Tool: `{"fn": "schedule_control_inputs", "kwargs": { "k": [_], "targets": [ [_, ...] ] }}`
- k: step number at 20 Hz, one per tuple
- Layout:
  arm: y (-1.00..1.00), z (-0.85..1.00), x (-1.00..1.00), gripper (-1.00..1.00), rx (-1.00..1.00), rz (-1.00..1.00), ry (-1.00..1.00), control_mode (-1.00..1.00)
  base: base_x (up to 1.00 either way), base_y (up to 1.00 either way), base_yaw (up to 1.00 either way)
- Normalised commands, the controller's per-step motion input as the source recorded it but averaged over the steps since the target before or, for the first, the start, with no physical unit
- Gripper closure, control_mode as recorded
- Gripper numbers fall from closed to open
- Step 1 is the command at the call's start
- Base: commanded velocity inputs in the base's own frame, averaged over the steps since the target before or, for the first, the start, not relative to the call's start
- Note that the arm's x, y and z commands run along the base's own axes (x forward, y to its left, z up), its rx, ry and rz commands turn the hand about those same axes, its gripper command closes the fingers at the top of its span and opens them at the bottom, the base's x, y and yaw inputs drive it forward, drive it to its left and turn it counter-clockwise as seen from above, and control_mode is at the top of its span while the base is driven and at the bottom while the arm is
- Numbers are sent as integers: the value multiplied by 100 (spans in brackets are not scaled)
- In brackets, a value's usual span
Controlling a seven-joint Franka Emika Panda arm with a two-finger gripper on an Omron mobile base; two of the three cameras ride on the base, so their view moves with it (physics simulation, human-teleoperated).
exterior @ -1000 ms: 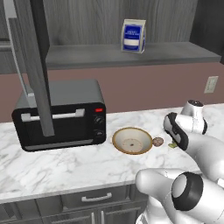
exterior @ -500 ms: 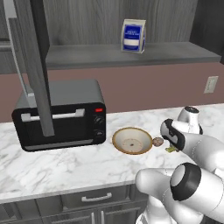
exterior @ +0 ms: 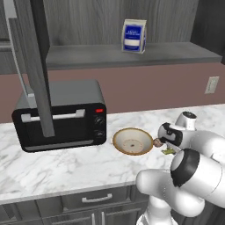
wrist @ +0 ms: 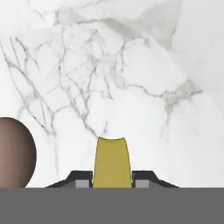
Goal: Pick the egg and butter from the fridge and place them by the bowl for mixing.
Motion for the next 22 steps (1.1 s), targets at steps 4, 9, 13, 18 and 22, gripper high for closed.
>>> {"fn": "schedule_control_inputs", "kwargs": {
  "k": [4,9,13,18,22],
  "targets": [
    [2,-20,9,100,5,-4,0,-100,0,0,0],
    [5,-20,10,100,4,-3,0,-100,0,0,0],
    [5,-14,16,100,4,-3,0,-100,0,0,0],
    [7,-15,14,100,1,-2,0,-100,0,0,0],
    [7,-13,5,100,2,-1,0,-100,0,0,0]
  ]
}}
